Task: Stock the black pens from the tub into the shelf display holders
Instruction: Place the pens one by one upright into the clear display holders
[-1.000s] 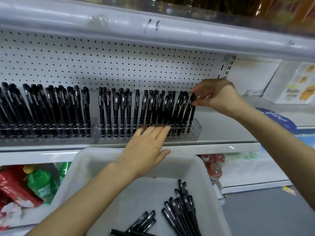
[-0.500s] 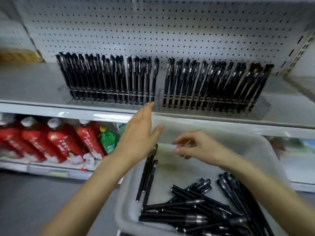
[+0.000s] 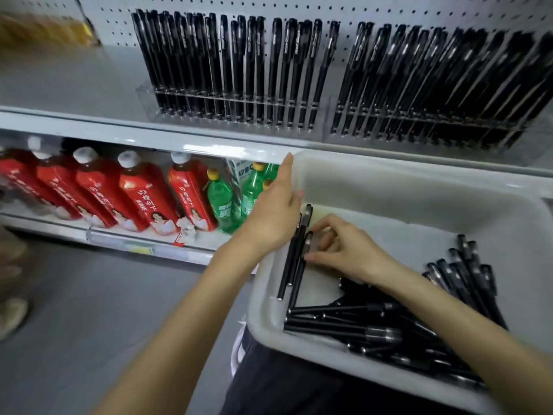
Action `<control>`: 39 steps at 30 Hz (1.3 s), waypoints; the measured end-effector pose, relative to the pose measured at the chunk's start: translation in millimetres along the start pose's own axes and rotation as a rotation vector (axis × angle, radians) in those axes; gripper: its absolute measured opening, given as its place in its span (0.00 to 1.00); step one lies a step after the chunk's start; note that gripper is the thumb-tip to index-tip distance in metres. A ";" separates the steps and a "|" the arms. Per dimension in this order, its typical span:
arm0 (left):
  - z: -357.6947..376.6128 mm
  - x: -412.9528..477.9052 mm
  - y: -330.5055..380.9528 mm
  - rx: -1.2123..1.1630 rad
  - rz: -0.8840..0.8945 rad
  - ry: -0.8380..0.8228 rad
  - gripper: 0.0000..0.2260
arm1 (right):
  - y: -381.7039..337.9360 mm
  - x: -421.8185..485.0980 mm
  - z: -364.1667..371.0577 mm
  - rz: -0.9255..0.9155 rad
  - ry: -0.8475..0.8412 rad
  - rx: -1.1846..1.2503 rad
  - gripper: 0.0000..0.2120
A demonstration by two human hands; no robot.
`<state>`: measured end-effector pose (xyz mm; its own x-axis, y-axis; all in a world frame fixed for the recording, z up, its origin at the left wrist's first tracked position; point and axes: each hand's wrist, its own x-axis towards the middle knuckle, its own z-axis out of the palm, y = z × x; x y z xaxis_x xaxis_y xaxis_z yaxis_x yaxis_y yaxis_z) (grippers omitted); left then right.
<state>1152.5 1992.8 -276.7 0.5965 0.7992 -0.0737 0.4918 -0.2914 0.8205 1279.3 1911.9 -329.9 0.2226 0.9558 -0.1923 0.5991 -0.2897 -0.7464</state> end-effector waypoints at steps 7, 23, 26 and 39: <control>1.0 -4.1 -4.0 -0.027 -0.005 0.033 0.26 | -10.2 -9.4 7.5 0.093 0.123 0.540 0.17; 22.7 14.7 90.3 -0.101 0.206 0.144 0.16 | -34.7 -37.9 -142.7 -0.178 0.422 0.676 0.10; 52.2 25.9 138.0 -0.337 0.201 -0.129 0.06 | -29.9 -54.0 -190.2 -0.248 0.553 0.666 0.11; 134.8 64.0 181.7 -0.031 0.505 -0.090 0.06 | 11.0 -73.9 -269.1 -0.303 0.783 0.403 0.17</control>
<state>1365.5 1920.2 -208.7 0.8078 0.5137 0.2890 0.1095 -0.6126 0.7827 1476.3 1824.4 -152.5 0.6437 0.6386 0.4218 0.4365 0.1464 -0.8877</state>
